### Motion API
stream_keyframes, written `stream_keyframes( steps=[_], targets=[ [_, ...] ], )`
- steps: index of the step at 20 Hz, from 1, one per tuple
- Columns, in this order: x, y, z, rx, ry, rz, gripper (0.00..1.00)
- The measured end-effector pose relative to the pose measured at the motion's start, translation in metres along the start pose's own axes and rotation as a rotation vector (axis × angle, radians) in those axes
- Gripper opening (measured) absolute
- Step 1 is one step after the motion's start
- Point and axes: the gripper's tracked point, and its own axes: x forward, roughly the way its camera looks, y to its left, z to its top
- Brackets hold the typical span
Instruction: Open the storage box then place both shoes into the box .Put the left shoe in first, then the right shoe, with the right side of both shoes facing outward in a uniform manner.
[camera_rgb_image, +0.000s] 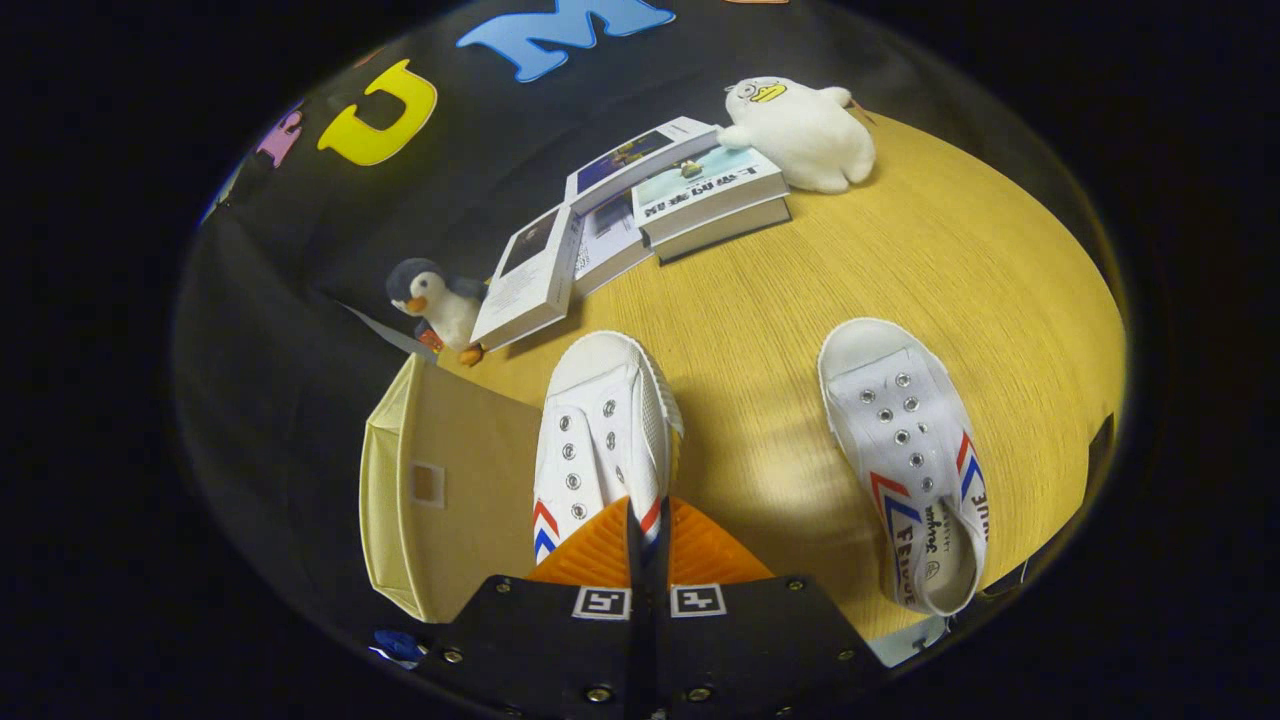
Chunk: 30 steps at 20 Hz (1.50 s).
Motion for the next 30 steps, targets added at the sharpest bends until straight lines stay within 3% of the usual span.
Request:
stream_keyframes(
  steps=[6,14,23,30],
  targets=[
    [-0.023,0.06,0.018,0.023,-0.035,0.065,0.0],
    [-0.027,0.136,0.027,-0.045,-0.064,0.123,0.0],
    [0.008,0.208,-0.005,-0.159,-0.022,0.149,0.0],
    [0.044,0.231,-0.038,-0.229,0.022,0.107,0.0]
  ],
)
